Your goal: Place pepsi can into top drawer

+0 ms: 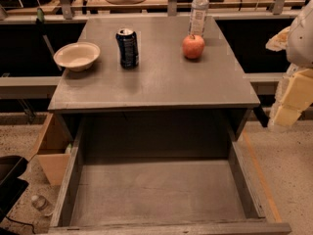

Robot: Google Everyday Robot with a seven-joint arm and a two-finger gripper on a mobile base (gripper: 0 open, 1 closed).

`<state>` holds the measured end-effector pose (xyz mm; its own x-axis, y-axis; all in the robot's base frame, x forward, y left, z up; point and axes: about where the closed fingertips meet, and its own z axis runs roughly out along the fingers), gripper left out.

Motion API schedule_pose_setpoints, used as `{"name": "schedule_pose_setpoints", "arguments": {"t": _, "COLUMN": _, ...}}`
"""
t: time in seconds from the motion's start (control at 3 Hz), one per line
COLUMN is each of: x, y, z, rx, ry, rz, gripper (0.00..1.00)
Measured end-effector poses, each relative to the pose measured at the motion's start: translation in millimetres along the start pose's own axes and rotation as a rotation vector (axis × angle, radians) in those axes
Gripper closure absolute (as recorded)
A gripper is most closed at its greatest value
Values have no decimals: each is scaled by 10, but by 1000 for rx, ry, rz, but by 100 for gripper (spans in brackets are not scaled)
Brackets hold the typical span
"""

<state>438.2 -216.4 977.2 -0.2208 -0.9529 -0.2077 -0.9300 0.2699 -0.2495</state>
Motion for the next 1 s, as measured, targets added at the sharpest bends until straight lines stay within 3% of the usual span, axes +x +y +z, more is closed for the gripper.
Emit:
{"name": "schedule_pose_setpoints", "arguments": {"t": 0.33, "x": -2, "y": -6, "z": -1, "rx": 5, "ry": -6, "rz": 2, "gripper": 0}}
{"name": "schedule_pose_setpoints", "arguments": {"t": 0.67, "x": -20, "y": -92, "z": -20, "rx": 81, "ry": -102, "rz": 39, "gripper": 0}}
{"name": "schedule_pose_setpoints", "arguments": {"t": 1.0, "x": -53, "y": -513, "z": -6, "rx": 175, "ry": -305, "rz": 129, "gripper": 0}}
